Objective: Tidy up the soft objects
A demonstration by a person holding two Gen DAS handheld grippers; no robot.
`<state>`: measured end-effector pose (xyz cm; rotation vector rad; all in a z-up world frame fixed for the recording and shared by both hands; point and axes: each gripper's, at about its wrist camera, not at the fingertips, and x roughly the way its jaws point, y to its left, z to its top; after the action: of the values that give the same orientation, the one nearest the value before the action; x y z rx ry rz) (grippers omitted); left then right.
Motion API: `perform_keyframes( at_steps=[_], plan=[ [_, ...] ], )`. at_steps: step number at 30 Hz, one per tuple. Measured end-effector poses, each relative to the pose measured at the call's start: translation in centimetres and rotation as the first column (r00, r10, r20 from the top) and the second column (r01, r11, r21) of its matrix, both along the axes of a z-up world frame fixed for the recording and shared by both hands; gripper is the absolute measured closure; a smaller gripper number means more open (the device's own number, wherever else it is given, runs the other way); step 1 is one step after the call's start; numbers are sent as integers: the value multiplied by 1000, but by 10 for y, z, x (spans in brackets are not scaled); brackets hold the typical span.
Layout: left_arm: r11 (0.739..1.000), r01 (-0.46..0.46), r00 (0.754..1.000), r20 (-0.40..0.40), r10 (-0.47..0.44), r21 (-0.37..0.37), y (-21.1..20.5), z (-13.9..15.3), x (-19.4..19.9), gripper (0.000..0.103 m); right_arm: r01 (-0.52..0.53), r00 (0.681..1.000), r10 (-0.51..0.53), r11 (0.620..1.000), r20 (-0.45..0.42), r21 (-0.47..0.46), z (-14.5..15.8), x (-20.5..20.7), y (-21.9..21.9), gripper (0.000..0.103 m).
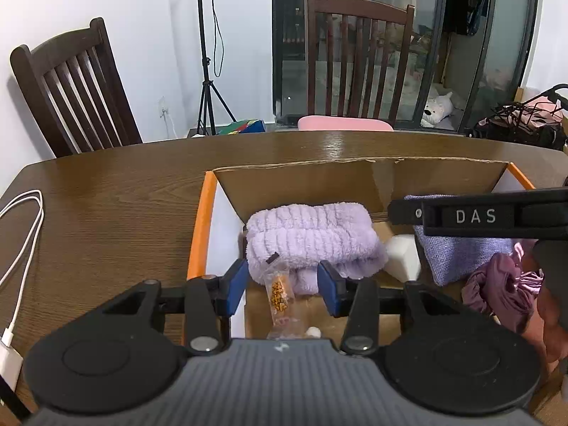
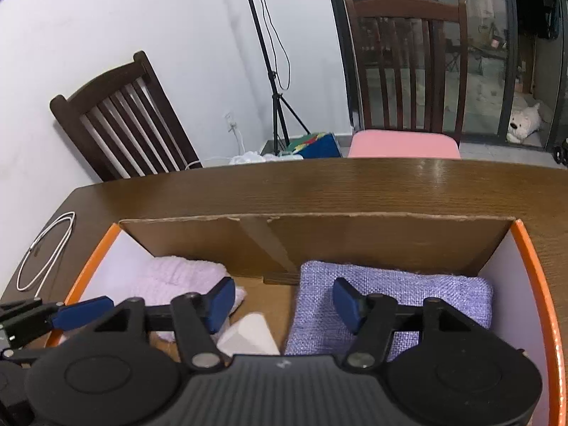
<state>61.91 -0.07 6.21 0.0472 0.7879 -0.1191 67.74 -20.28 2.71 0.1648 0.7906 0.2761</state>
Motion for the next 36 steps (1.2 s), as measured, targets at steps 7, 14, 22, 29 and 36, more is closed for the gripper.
perform_keyframes(
  at_steps=[7,14,22,29,36],
  plan=[
    [1000,-18,998,64,19,-16,14,38,-30,46,-26,991,37,996,128,-90,42,-33,7,41],
    [1000,6,979,203,-8,7,32,94,-95,34,-15,966,56,986,254,-164,111,-93,-16,31],
    [999,5,942,335,-17,36,41,119,-190,24,35,927,31,985,374,-168,153,-188,-51,23],
    [996,67,900,434,-35,-58,43,79,-314,15,-17,878,78,991,473,-134,116,-308,-57,16],
    [997,46,906,423,-15,-64,36,19,-400,9,-68,864,100,994,494,-84,48,-413,-56,7]
  ],
)
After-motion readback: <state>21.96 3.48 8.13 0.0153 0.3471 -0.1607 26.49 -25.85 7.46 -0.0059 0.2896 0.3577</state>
